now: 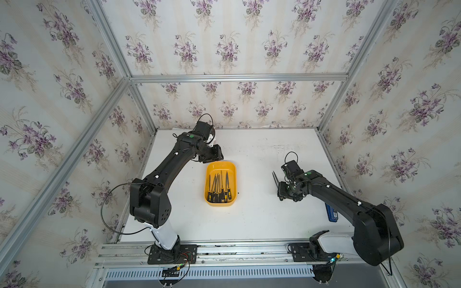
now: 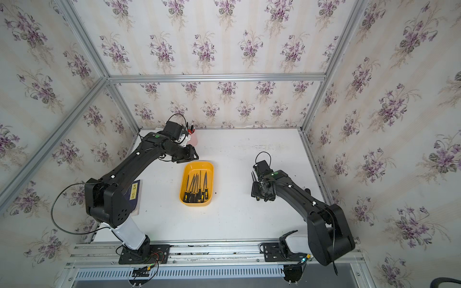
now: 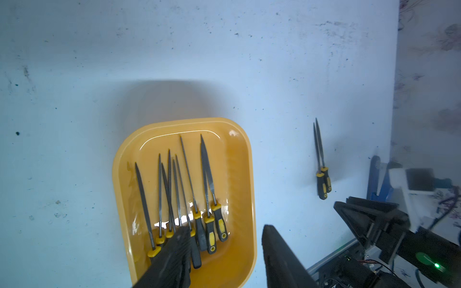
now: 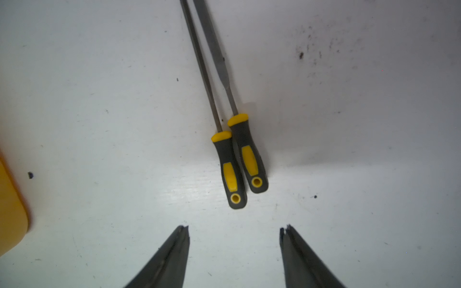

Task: Put the file tool into the storage box
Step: Pick up the file tool from the center of the board.

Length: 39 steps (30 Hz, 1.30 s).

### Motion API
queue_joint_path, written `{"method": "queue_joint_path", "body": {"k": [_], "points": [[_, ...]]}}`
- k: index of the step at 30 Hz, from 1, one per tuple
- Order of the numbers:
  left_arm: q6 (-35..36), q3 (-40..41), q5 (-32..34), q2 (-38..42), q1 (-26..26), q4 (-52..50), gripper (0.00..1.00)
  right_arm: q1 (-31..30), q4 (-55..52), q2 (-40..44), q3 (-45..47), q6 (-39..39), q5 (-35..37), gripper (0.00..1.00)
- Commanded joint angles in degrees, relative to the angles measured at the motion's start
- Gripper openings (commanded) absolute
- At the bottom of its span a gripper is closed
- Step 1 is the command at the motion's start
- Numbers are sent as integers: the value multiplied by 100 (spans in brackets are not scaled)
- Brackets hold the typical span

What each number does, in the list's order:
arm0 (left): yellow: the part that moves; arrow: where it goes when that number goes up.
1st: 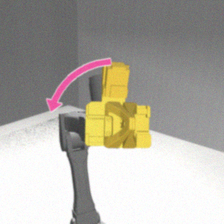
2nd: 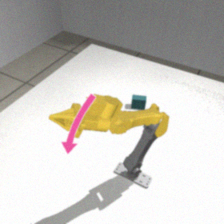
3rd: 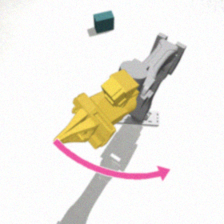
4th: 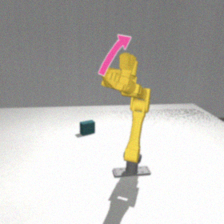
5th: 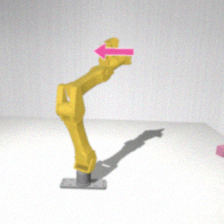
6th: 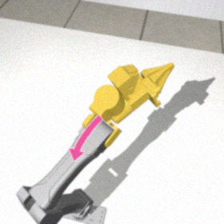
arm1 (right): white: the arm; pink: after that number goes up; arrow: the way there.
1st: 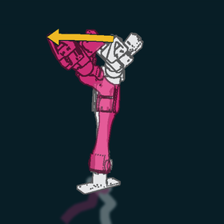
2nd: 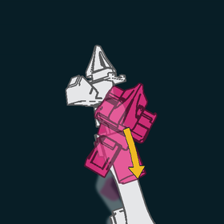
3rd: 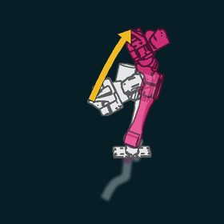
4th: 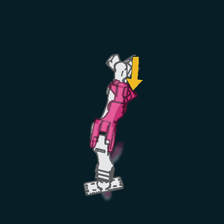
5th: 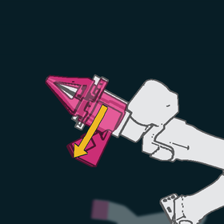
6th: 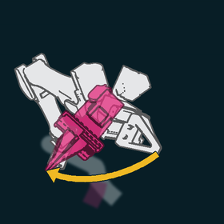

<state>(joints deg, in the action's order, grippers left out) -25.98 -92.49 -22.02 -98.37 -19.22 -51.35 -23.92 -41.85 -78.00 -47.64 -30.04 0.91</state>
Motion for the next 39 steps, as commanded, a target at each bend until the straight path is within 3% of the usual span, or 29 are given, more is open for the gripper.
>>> {"method": "queue_joint_path", "body": {"k": [1,18,39], "points": [[-80,-121,-224,112,-78,-200,52,103,-88,-219,-70,-87,311,60],[-383,213,-440,270,-319,81,52,330,166,-744,245,45,466,55],[-338,214,-435,134,-324,75,52,517,529,-1645,-304,553,410,50]]}}
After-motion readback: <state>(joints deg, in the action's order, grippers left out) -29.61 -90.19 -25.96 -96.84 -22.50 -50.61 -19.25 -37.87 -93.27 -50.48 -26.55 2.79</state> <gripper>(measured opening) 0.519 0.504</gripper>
